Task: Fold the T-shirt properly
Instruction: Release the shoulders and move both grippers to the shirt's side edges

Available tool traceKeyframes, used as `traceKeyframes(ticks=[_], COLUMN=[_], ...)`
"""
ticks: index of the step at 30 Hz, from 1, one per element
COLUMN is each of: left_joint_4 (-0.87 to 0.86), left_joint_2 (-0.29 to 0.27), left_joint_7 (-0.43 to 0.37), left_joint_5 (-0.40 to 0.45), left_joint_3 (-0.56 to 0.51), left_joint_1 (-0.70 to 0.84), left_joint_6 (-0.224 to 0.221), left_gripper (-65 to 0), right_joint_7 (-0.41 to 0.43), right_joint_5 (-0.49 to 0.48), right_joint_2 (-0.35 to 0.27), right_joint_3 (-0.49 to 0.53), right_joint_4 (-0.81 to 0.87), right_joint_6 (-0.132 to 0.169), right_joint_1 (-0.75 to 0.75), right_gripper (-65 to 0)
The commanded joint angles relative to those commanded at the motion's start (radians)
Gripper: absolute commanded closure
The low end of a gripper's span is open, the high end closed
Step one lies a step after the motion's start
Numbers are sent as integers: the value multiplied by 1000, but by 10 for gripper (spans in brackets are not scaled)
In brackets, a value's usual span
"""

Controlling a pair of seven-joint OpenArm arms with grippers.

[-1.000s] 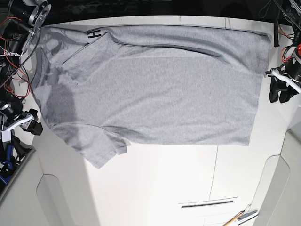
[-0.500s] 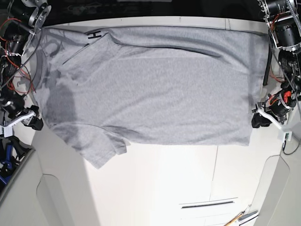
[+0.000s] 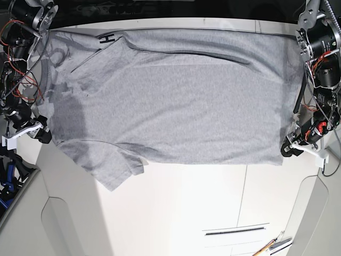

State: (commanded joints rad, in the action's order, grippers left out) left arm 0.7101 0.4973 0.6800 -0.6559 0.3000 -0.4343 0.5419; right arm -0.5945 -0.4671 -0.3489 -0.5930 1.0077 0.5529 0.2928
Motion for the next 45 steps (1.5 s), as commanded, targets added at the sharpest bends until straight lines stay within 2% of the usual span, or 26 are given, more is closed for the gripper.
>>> traceKeyframes(ticks=[2, 6, 10, 12, 19, 28, 30, 33, 37, 40, 42, 45], left_joint_4=[0, 0, 0, 0, 0, 0, 0, 0, 0, 0, 0, 0], left_joint_2=[-4, -15, -18, -18, -18, -18, -18, -18, -21, -30, -35, -50], left_joint_7=[9, 21, 43, 43, 43, 50, 48, 50, 64, 76, 76, 80], left_joint_5=[-32, -36, -47, -49, -50, -63, -69, -89, -104, -130, -130, -130], left_joint_3=[0, 0, 0, 0, 0, 0, 0, 0, 0, 0, 0, 0], left_joint_1=[0, 0, 0, 0, 5, 5, 5, 5, 5, 4, 4, 5], left_joint_6=[10, 24, 24, 24, 24, 24, 24, 24, 47, 46, 47, 58], left_gripper=[-290, -290, -290, -290, -290, -290, -290, -290, -290, -290, -290, -290], right_joint_7=[0, 5, 15, 24, 100, 104, 98, 78, 74, 71, 71, 70], right_joint_5=[3, 27, 49, 49, 69, 86, 81, 51, 22, -16, -12, -11], right_joint_2=[0, -1, 0, 0, -6, -2, 3, 3, 3, 8, 21, 43], right_joint_3=[0, 0, 0, 0, 0, 0, 1, 37, 153, 241, 272, 288], right_joint_4=[0, 0, 0, -5, -166, -298, -298, -298, -298, -298, -298, -298], right_joint_6=[0, 0, -16, -16, -15, -14, 3, 5, 5, 5, 5, 23], right_joint_1=[-2, -2, -2, -1, 68, 149, 147, 148, 147, 148, 147, 148], right_gripper=[-259, -259, -260, -283, -283, -283, -283, -282, -282, -282, -282, -282])
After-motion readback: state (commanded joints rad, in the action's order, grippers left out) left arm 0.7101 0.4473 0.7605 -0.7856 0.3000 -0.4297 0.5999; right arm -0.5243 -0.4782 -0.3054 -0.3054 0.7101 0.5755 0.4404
